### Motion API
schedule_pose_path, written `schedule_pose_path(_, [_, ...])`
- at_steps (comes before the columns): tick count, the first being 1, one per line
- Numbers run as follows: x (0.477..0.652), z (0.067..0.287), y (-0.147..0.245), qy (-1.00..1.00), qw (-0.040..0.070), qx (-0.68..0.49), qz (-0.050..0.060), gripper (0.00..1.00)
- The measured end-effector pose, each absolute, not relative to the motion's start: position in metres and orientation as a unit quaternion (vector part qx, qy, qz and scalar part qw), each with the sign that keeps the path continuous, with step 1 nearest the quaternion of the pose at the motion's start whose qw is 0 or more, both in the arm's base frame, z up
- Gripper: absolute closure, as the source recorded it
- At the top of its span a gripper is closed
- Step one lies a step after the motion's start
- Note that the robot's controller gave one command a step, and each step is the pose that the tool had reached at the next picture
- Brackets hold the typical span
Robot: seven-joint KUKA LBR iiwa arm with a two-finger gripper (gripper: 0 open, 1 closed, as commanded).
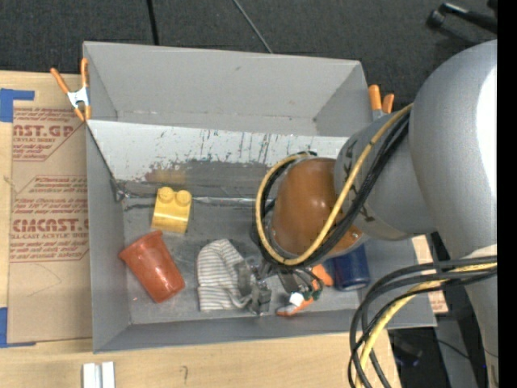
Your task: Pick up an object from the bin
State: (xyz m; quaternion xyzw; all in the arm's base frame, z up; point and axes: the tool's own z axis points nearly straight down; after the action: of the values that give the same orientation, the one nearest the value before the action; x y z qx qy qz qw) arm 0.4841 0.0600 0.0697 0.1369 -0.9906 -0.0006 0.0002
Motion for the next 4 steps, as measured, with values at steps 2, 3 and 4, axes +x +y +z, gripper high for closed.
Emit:
schedule_pose_path(2, [0.483, 0.075, 0.06, -0.991, 0.003, 0.137, 0.0, 1.0])
schedule_pose_path(3, [0.482, 0.096, 0.06, -0.991, 0.004, 0.137, 0.0, 1.0])
schedule_pose_path(4, [0.484, 0.111, 0.06, -0.991, 0.0, 0.137, 0.0, 1.0])
